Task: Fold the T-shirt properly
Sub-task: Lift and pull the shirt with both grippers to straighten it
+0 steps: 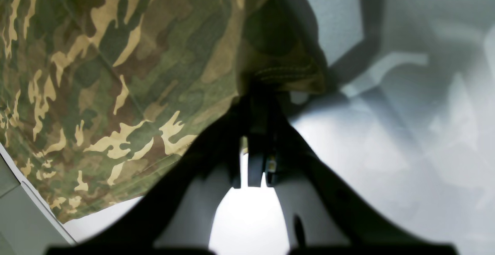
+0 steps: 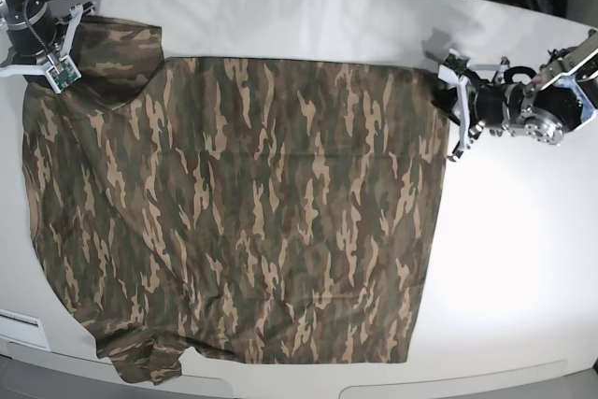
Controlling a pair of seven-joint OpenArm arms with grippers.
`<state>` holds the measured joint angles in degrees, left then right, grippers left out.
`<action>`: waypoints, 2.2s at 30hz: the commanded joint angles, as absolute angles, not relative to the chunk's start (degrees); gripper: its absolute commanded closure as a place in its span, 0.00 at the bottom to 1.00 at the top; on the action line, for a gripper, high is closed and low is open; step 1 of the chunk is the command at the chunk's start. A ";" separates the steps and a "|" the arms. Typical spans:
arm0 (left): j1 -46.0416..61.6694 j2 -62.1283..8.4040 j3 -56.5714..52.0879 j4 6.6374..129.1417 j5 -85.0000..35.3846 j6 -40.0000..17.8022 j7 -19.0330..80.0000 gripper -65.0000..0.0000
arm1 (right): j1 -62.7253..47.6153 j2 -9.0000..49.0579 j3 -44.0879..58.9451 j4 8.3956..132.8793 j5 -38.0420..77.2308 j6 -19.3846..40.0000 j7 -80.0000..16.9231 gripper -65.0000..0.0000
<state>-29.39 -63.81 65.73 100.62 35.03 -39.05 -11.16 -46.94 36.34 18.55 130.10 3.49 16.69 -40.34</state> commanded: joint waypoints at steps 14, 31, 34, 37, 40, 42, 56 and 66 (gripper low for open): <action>-29.56 -76.90 65.98 117.82 34.96 -35.66 -2.50 1.00 | -47.13 37.17 19.25 130.87 2.63 16.05 -39.86 1.00; -29.54 -82.24 65.98 119.63 33.28 -35.11 -2.48 1.00 | -56.16 37.17 22.35 135.00 -6.20 13.08 -40.16 1.00; -29.54 -84.38 65.98 122.23 32.08 -35.14 -1.54 1.00 | -59.24 37.17 24.25 135.00 -6.07 13.08 -40.18 1.00; -29.52 -87.05 65.98 124.97 32.03 -35.14 -0.34 1.00 | -62.46 37.17 25.96 135.00 -6.07 13.04 -40.18 1.00; -29.39 -89.00 66.00 127.98 29.87 -35.16 -0.25 1.00 | -65.82 37.15 27.14 135.00 -6.04 13.02 -40.21 1.00; -29.39 -89.00 66.00 130.02 28.36 -35.14 0.08 1.00 | -67.66 37.15 27.11 135.00 -6.07 13.02 -40.25 1.00; -29.39 -89.00 66.00 135.00 24.97 -34.83 2.76 1.00 | -72.14 37.17 27.11 135.00 -11.90 5.52 -41.28 1.00; -29.41 -85.30 66.00 122.63 26.55 -25.50 9.04 1.00 | -53.71 40.75 27.09 135.00 -2.39 11.60 -31.18 1.00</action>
<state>-28.88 -83.99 66.65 121.93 26.94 -26.65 8.91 -53.56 39.92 26.37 134.32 -0.99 13.26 -31.22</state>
